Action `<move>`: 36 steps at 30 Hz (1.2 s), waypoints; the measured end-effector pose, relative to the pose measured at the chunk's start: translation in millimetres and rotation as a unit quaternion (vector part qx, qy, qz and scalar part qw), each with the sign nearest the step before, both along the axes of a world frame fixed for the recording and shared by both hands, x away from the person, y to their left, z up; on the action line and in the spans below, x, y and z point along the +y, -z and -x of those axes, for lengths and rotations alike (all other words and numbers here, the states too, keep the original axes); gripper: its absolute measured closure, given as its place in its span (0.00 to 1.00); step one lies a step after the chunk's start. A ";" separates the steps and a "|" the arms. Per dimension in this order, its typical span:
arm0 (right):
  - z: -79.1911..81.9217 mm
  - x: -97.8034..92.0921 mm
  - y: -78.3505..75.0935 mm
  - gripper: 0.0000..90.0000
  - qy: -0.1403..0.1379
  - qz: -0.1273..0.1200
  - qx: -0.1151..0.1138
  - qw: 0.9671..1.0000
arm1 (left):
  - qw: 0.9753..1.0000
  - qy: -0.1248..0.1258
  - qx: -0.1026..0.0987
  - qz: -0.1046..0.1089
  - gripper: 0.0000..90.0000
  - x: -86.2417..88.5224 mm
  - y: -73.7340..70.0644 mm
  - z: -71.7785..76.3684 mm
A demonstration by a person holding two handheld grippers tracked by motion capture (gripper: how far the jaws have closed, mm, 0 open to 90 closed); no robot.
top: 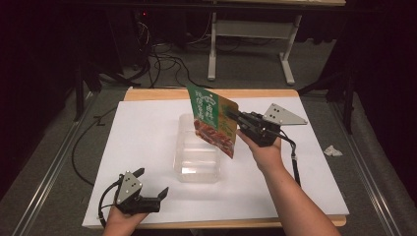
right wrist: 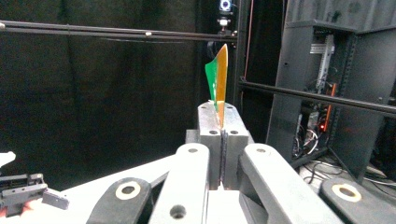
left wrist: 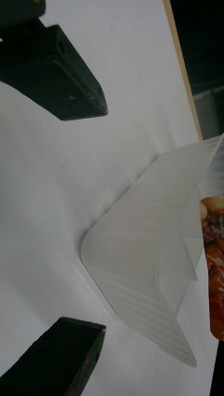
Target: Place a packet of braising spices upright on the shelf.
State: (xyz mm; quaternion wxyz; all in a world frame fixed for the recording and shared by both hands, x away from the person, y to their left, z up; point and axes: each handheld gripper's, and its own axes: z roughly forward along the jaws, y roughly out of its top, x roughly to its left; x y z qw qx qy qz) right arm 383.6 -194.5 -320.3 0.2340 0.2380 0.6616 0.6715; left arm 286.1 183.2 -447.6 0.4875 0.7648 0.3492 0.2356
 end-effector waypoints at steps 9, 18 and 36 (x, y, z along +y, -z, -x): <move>-15.0 16.6 5.7 1.00 -0.017 0.005 0.002 1.000 | 1.000 -0.006 0.005 0.001 0.00 1.8 0.8 -0.8; -27.7 22.1 8.5 1.00 -0.021 0.010 -0.001 1.000 | 1.000 -0.008 0.004 0.001 0.00 1.9 0.6 -0.1; -36.1 38.2 18.8 1.00 -0.015 0.002 0.013 1.000 | 1.000 -0.004 0.004 0.000 0.00 2.2 0.5 0.1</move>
